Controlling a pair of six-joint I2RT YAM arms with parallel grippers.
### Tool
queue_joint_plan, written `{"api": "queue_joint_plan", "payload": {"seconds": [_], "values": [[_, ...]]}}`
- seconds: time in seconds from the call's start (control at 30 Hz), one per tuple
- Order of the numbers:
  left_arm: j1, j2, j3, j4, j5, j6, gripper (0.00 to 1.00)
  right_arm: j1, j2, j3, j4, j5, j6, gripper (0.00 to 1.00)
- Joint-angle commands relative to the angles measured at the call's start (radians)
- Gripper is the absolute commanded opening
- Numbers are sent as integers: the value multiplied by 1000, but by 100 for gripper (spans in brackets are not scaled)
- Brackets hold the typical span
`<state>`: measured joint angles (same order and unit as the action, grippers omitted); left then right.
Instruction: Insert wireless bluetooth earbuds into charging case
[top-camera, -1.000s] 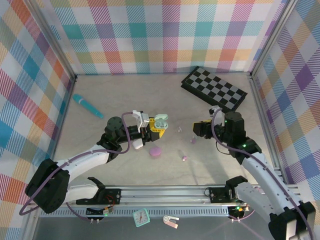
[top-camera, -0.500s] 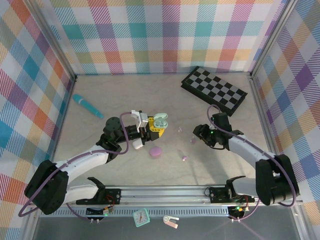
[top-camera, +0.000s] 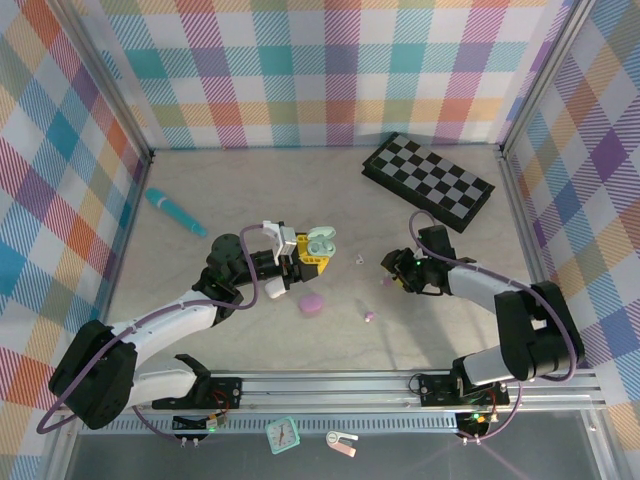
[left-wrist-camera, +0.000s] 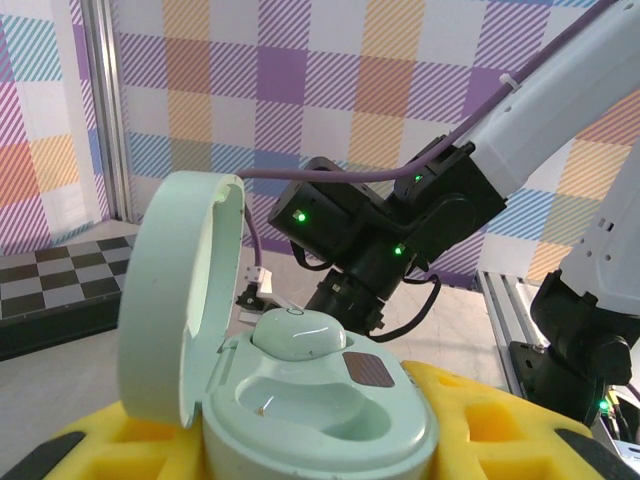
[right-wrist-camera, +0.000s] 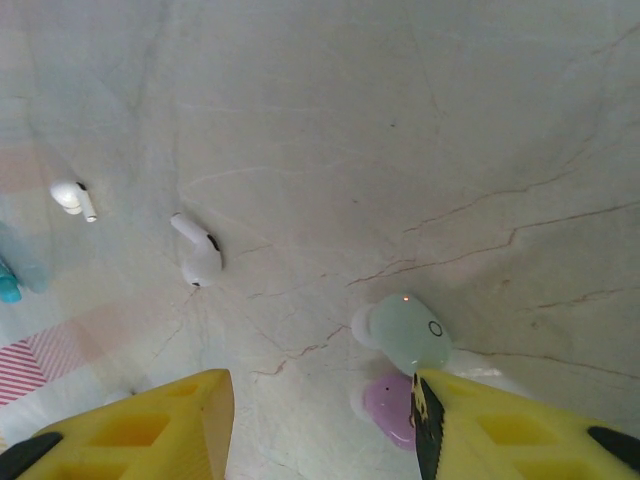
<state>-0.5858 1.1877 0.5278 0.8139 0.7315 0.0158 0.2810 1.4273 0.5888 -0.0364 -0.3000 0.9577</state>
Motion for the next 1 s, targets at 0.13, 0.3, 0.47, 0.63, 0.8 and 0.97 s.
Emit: {"api": "queue_joint_plan", "payload": {"seconds": [0.13,0.3,0.47,0.63,0.8,0.97], "values": [[11,-18,11,17,16,26,34,5,11,-1,9,3,0,52],[11,-17,9,17,19,27,34,6,48,36,-16,43,-27,53],[11,-25,5,11,16,28,34,6,98,64,17,41,-23,53],[11,-31,1,4,13,33,34,5,151,115,26,41,-32,49],[11,-33,1,-5,11,41,34,6,194,176,-3,56,-60,43],[11,-31,0,-7,9,46,34,6,228,243,-59,82,-99,40]]}}
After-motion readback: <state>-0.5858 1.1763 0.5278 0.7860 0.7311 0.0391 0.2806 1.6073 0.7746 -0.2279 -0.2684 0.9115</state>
